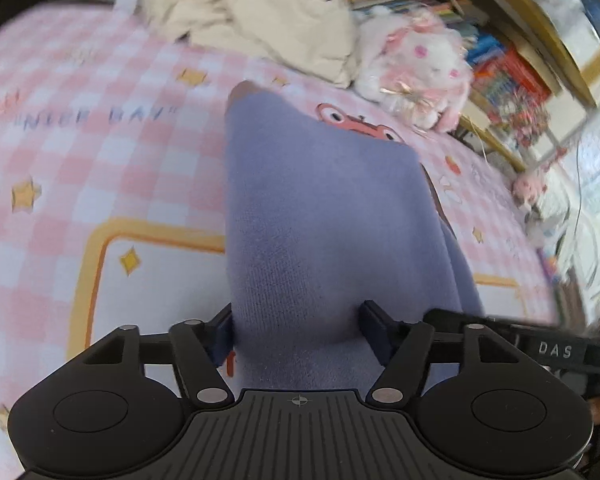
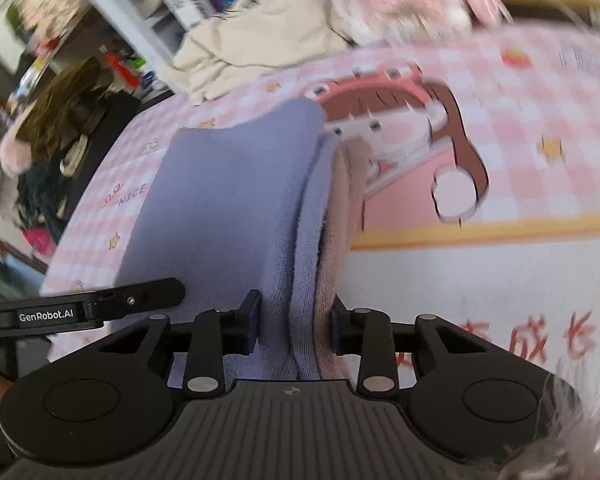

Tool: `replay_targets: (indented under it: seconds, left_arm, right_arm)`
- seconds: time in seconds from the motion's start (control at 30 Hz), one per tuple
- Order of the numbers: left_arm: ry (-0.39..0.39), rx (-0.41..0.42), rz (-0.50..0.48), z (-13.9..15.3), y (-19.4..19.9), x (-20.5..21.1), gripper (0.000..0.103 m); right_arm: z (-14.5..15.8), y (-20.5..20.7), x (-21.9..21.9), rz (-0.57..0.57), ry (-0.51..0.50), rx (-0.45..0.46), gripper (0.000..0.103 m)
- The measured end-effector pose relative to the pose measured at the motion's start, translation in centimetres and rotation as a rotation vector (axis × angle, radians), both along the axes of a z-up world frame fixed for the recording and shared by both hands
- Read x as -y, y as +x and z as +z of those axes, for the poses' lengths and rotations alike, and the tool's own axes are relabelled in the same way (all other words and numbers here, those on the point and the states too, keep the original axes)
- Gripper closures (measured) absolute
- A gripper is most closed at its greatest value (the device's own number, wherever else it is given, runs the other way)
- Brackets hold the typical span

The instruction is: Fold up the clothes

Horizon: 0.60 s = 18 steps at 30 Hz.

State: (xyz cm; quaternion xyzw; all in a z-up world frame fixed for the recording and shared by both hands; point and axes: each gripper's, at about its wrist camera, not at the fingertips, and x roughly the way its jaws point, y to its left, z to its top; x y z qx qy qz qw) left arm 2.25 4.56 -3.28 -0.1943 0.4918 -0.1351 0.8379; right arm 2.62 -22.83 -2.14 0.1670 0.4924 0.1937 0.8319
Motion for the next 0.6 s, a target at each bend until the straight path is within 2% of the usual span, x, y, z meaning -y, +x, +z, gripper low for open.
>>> replay_targets:
  seconds: [0.13, 0.17, 0.23, 0.27, 0.43, 0.6]
  left_arm:
    - [-0.075, -0.023, 0.028, -0.7, -0.1, -1.0, 0.032]
    - [-0.082, -0.022, 0.030, -0.8, -0.1, -1.1, 0.032]
    - [-0.074, -0.014, 0.027, -0.7, -0.2, -0.9, 0.033]
    - [-0.070, -0.011, 0.026, -0.7, -0.2, -0.8, 0.033]
    - [-0.050, 0.009, 0.018, -0.5, -0.4, -0.2, 0.037]
    - [-0.023, 0.046, 0.008, 0.0, -0.8, 0.4, 0.048]
  right_arm:
    - [-0.6, 0.1, 0.4, -0.021, 0.028, -0.053, 0.055]
    - [-0.7, 0.1, 0.5, -0.029, 0.035, -0.060, 0.050]
    - [-0.9, 0.1, 0.6, -0.043, 0.047, -0.070, 0.048]
    - [-0.9, 0.1, 0.5, -0.040, 0.046, -0.069, 0.049]
    - [-1.1, 0.5, 0.0, -0.030, 0.048, -0.050, 0.065]
    - [0.3, -0.6, -1.0, -0.006, -0.031, 0.061, 0.072]
